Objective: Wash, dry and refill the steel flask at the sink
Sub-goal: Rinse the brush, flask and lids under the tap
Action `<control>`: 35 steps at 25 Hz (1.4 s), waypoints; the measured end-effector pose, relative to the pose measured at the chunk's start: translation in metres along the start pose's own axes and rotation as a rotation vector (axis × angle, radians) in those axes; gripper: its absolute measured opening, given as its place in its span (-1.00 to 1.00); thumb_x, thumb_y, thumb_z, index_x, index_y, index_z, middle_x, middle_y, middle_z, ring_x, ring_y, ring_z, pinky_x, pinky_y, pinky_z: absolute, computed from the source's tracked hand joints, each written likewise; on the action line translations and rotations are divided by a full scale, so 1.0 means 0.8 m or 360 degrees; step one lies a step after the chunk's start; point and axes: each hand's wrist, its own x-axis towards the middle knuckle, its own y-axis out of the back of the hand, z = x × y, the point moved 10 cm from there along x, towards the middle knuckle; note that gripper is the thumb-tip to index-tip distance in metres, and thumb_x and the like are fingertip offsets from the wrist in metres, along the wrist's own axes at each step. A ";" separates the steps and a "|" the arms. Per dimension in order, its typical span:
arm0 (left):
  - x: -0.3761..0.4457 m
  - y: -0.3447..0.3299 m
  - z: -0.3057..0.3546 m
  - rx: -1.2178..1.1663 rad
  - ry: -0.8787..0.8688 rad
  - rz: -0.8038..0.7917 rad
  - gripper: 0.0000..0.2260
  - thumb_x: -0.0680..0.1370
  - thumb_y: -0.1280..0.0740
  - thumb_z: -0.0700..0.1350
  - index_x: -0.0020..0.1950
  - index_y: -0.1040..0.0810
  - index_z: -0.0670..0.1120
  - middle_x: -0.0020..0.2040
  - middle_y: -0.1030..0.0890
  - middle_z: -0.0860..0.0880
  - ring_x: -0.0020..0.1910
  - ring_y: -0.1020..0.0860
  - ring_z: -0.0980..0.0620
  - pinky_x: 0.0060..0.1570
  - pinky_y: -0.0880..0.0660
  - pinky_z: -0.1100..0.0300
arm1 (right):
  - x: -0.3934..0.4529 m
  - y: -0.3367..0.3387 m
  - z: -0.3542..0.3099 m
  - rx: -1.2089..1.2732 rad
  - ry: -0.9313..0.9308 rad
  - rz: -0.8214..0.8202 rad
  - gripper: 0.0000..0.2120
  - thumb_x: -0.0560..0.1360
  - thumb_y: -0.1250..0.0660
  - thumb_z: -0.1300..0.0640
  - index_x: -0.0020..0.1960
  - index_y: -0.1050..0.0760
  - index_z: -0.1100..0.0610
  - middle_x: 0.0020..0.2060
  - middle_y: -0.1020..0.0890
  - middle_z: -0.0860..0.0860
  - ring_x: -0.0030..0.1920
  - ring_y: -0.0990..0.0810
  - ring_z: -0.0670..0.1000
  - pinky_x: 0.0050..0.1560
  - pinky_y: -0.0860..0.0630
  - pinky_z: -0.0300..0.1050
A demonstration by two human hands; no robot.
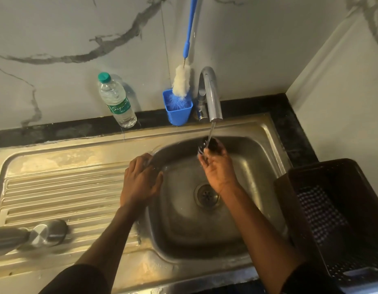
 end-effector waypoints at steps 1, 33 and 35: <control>0.001 0.000 -0.001 0.0001 -0.0001 0.0000 -0.65 0.60 -0.30 0.13 0.25 -0.68 -0.03 0.43 -0.41 -0.03 0.41 -0.34 -0.12 0.35 -0.37 -0.12 | 0.000 -0.007 0.009 -0.0006 -0.0079 -0.0043 -0.69 0.57 -0.33 0.34 0.21 -0.56 0.01 0.07 -0.68 0.05 0.08 -0.65 0.05 0.04 -0.55 -0.07; -0.001 0.006 0.005 -0.0001 0.0021 -0.0048 -0.60 0.57 -0.28 0.14 0.29 -0.66 -0.01 0.45 -0.40 -0.03 0.44 -0.32 -0.12 0.36 -0.36 -0.14 | -0.034 -0.005 0.036 -0.0081 -0.0457 -0.0254 -0.68 0.59 -0.37 0.13 0.33 -0.54 0.07 0.27 -0.65 0.19 0.21 -0.66 0.20 0.04 -0.63 -0.03; 0.000 0.005 0.005 -0.0002 0.0009 -0.0050 -0.60 0.57 -0.29 0.14 0.33 -0.64 0.00 0.45 -0.40 -0.03 0.43 -0.32 -0.12 0.36 -0.36 -0.14 | -0.038 0.011 0.044 0.0096 -0.0556 -0.0094 -0.60 0.58 -0.41 -0.02 0.34 -0.54 0.14 0.24 -0.66 0.18 0.14 -0.69 0.15 0.01 -0.59 -0.07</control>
